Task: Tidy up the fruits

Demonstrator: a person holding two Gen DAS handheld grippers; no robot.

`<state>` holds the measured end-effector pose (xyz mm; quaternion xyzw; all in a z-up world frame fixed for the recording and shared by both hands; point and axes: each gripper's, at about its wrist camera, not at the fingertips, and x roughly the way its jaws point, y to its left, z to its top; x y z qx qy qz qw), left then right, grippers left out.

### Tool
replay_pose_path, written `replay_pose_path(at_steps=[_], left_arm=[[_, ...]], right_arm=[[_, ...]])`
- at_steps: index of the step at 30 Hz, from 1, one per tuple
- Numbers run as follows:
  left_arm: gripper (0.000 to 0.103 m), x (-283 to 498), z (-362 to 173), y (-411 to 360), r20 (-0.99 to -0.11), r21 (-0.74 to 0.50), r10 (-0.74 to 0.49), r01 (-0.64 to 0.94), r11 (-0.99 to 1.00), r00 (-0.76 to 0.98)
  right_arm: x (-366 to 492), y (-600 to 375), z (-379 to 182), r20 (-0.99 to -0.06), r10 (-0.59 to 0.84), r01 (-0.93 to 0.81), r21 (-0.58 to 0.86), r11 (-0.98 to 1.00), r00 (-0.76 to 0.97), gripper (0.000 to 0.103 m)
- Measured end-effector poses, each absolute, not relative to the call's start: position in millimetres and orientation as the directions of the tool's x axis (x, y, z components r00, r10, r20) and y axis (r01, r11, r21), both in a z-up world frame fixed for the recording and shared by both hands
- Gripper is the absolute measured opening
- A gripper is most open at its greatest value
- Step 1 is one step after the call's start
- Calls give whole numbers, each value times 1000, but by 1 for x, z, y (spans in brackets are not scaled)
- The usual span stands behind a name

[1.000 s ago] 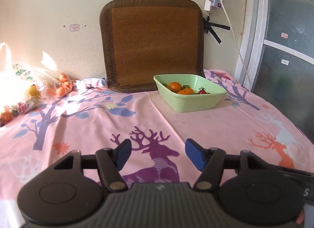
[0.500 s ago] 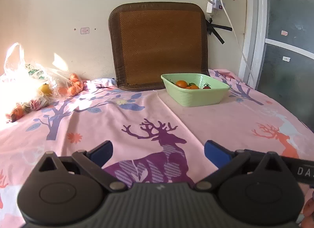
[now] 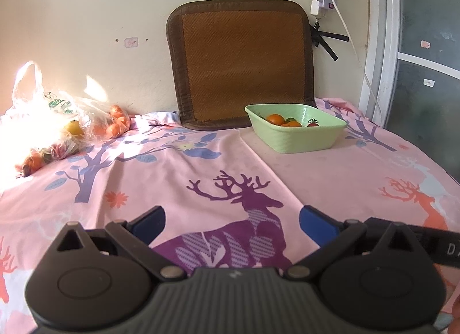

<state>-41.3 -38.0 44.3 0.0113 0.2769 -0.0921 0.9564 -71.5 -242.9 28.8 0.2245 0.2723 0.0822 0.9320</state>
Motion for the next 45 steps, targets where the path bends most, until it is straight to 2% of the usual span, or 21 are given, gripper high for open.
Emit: replay_pose_path(at_steps=[15, 21, 45], left_arm=[[103, -36, 38, -45, -529, 55, -74, 121, 991, 845], [103, -33, 35, -47, -554, 45, -87, 134, 990, 828], [103, -31, 33, -48, -548, 79, -44, 105, 991, 835]], right_arm=[[-68, -247, 22, -485, 271, -5, 481, 877, 831, 55], [-67, -249, 19, -489, 269, 5, 489, 872, 830, 55], [-66, -252, 15, -497, 271, 16, 499, 866, 824, 56]])
